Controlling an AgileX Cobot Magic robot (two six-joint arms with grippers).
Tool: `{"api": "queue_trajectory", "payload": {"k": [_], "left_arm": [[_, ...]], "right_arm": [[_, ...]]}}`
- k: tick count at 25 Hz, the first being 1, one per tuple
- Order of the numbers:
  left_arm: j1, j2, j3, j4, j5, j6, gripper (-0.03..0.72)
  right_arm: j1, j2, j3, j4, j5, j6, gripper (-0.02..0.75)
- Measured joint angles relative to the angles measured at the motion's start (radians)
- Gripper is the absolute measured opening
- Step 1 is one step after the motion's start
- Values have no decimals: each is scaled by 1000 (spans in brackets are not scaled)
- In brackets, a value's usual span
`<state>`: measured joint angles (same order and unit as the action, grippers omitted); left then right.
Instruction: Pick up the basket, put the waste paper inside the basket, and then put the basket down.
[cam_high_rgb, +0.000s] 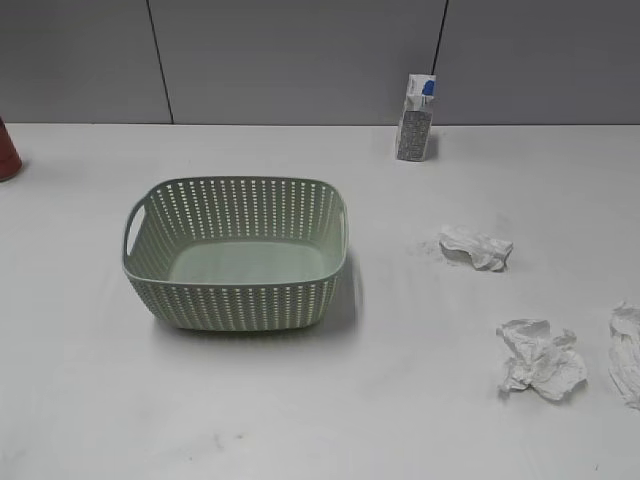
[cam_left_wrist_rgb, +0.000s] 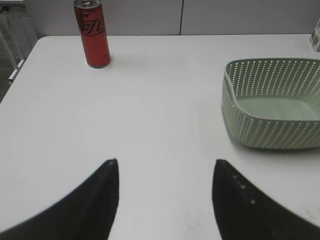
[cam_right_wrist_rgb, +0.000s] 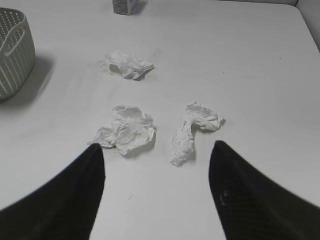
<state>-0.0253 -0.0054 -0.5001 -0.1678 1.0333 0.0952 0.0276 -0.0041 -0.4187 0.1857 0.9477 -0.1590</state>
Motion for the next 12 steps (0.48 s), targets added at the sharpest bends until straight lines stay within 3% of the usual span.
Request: {"api": "queue_trajectory", "payload": {"k": [12], "left_arm": [[0, 0, 0, 0, 0, 0, 451]], "right_arm": [[0, 0, 0, -2, -1, 2, 522]]}}
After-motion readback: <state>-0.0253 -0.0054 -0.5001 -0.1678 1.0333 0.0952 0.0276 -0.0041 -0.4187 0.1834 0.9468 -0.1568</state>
